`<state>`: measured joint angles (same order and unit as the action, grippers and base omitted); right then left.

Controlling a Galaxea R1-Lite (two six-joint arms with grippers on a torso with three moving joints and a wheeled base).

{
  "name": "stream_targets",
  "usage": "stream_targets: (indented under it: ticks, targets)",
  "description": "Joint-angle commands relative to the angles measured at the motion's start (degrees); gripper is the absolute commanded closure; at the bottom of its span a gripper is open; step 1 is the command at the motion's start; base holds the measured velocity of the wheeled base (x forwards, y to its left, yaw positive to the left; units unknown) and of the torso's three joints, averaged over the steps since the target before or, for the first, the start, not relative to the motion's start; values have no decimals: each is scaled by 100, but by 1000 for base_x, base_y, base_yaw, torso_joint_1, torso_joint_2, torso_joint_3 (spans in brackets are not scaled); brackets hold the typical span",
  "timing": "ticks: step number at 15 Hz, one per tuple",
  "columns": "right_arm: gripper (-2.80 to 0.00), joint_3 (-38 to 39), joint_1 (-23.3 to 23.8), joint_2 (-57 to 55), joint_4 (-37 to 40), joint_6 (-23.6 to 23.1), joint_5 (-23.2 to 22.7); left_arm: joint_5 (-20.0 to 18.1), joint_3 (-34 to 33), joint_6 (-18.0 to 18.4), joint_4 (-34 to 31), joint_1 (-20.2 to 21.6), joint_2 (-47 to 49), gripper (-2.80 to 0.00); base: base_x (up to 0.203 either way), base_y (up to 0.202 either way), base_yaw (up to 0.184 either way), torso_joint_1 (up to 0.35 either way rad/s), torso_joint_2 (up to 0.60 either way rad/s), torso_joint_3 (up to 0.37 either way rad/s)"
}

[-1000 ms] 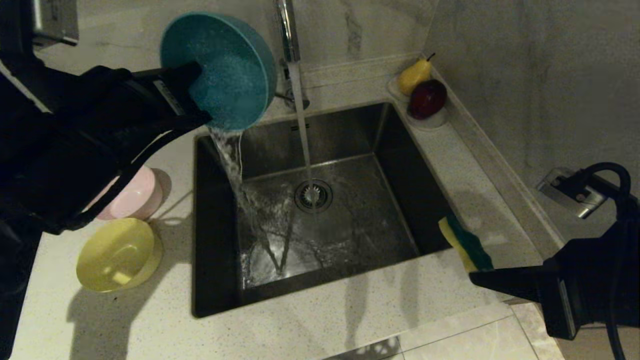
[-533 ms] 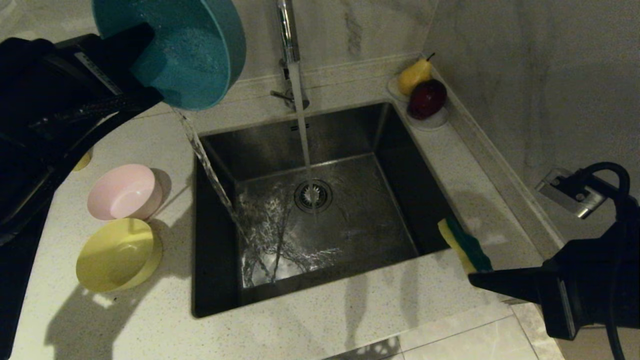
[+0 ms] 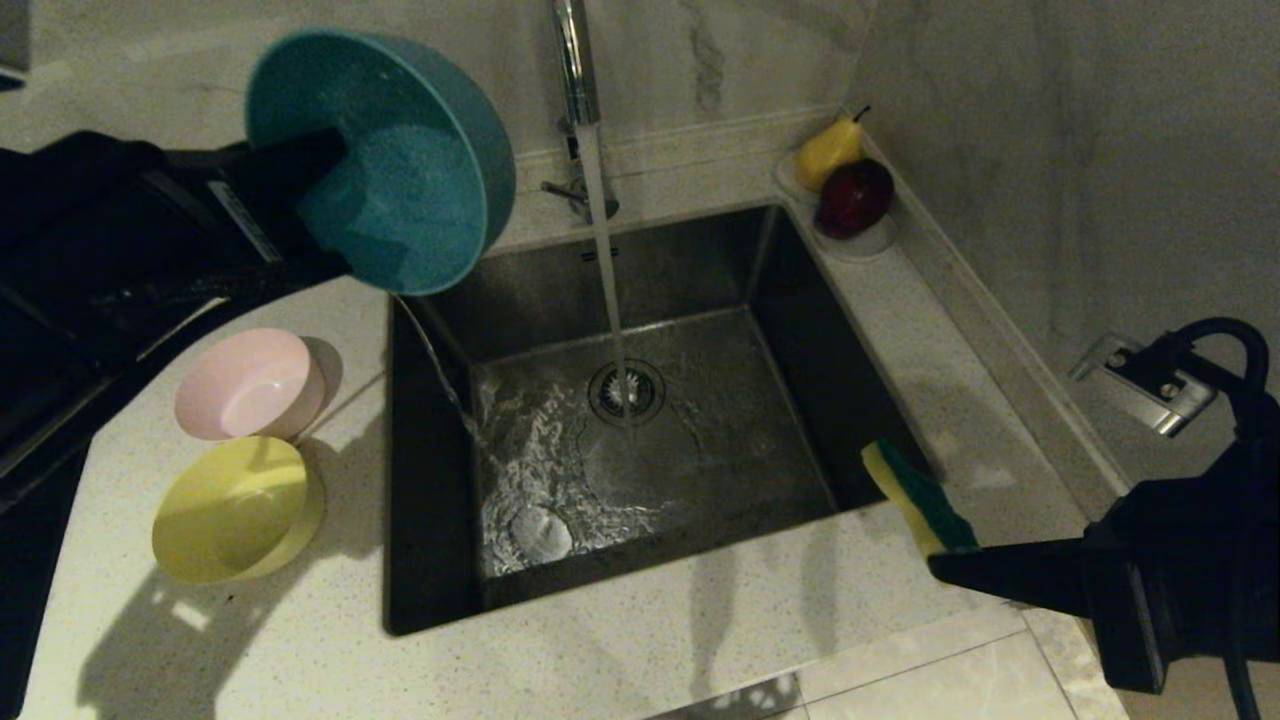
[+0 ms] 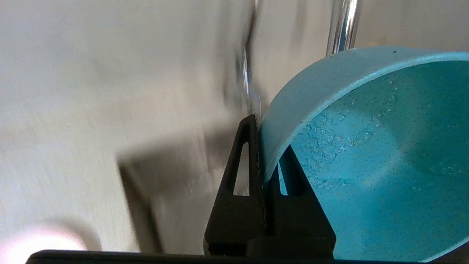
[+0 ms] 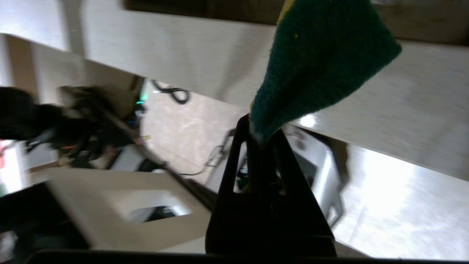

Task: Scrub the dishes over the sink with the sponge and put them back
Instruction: Wash the bowl, then wipe the bowl

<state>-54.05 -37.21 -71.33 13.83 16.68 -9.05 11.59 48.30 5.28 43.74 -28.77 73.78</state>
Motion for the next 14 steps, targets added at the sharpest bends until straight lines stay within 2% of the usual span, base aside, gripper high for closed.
stream_targets:
  ticks: [1, 4, 6, 9, 11, 14]
  targets:
    - [0, -238, -236, 5, 93, 135, -57, -8, 463, -390, -1857, -64, -46, 0, 0, 0, 0, 0, 0, 0]
    - [0, -916, -446, -133, 539, 333, -301, -34, 1149, -879, -3703, -636, 30, 0, 0, 0, 0, 0, 0, 0]
    - [0, -1481, -476, -307, 869, 562, -614, 14, 1354, -1290, -4076, -1009, 303, 0, 0, 0, 0, 0, 0, 0]
    - [0, -2242, -479, -596, 1250, 849, -860, 175, 1320, -1455, -4096, -1294, 788, 0, 0, 0, 0, 0, 0, 0]
    - [0, -2725, -476, -706, 1530, 1022, -1119, 542, 1369, -1629, -3901, -1468, 1244, 0, 0, 0, 0, 0, 0, 0]
    - [0, -3359, -480, -847, 2048, 1136, -1531, 1216, 1465, -1705, -3091, -1738, 1821, 0, 0, 0, 0, 0, 0, 0]
